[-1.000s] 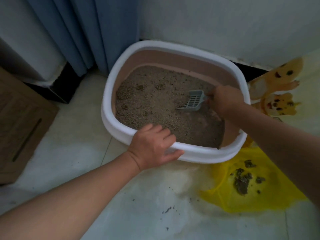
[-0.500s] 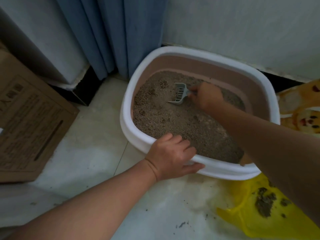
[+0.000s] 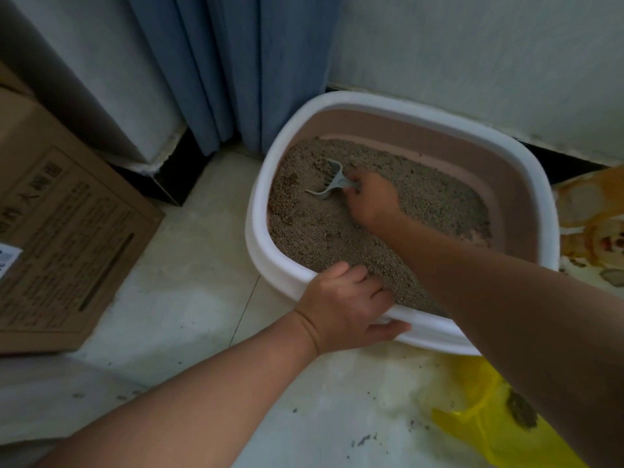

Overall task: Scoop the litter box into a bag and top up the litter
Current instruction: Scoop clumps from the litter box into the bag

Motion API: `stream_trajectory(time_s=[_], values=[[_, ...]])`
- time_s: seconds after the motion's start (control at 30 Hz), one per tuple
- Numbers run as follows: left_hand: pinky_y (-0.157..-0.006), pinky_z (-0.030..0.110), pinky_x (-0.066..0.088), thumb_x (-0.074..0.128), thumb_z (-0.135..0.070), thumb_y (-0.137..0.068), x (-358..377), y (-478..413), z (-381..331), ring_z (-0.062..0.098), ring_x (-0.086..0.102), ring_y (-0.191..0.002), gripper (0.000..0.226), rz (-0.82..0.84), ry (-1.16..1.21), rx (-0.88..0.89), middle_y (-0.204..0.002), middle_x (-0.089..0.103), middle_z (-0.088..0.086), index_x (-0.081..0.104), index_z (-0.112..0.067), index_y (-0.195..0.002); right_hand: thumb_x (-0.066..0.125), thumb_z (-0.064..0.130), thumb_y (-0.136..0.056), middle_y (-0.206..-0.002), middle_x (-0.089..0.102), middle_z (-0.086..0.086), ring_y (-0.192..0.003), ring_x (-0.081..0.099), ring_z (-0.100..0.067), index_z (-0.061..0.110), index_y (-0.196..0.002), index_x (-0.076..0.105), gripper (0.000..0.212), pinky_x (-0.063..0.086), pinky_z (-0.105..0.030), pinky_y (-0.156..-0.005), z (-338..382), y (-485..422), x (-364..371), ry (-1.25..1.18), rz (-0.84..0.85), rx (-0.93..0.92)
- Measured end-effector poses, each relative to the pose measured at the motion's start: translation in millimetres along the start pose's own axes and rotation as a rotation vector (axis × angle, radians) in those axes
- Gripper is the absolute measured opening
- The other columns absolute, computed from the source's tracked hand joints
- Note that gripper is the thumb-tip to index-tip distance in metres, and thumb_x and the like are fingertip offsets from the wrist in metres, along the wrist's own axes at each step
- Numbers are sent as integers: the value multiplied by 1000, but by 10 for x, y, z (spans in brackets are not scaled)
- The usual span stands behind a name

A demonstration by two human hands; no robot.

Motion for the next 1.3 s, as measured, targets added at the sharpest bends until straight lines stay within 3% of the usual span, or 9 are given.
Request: stream_trajectory(time_s=[0.27,0.33,0.43,0.73,0.97,1.13,1.3], values=[[-61,35,34,61,-54,-92,-5,-4,3,23,49,-65,41,2,9,2,-69,56,0,60,-19,-71,52,25,-102,-133,63,-6,-119,59,-26,17,-138,57,37,46,-34,-96,-114,106,-20,-137,-71,-18],[-61,36,34,60,-55,-93,1,-3,1,23,50,-65,42,4,-1,3,-69,56,0,61,-19,-71,51,25,-102,-127,66,-7,-111,62,-26,16,-137,57,37,48,-34,-92,-169,155,-34,-158,-114,-12],[-61,36,34,59,-55,-93,10,-1,0,23,50,-64,43,-4,-22,6,-69,57,0,60,-19,-70,49,26,-102,-113,70,-7,-82,61,-18,17,-137,57,36,47,-30,-73,-251,226,-92,-165,-207,-17],[-61,36,36,56,-57,-93,23,7,-2,23,52,-64,45,4,-69,27,-68,56,0,58,-19,-68,50,26,-102,-71,56,11,-59,49,-7,20,-128,61,29,35,-25,-53,-389,516,-388,-239,-292,-74],[-61,35,34,56,-58,-94,6,19,-5,23,51,-63,46,6,-88,45,-67,56,0,57,-20,-68,51,28,-102,-74,57,15,-60,51,1,22,-128,61,29,35,-23,-56,-634,978,-655,-201,-276,-51],[-60,35,34,54,-58,-94,-4,17,-5,23,51,-63,46,21,-98,45,-67,58,0,58,-20,-68,52,30,-101,-89,63,8,-78,60,-14,19,-129,61,31,39,-27,-67,-890,1262,-587,-174,-303,-1],[-61,35,34,54,-59,-94,0,19,-6,23,51,-63,46,47,-111,53,-67,57,-1,58,-20,-69,50,34,-102,-89,67,2,-74,59,-13,20,-131,61,34,40,-28,-66,-909,1276,-582,-188,-353,17]])
Point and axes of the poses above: each hand's wrist, its own y-axis away from the middle knuckle, its own x-axis out of the palm, z = x × y, the point moved 2 cm from there along -y, towards the middle knuckle
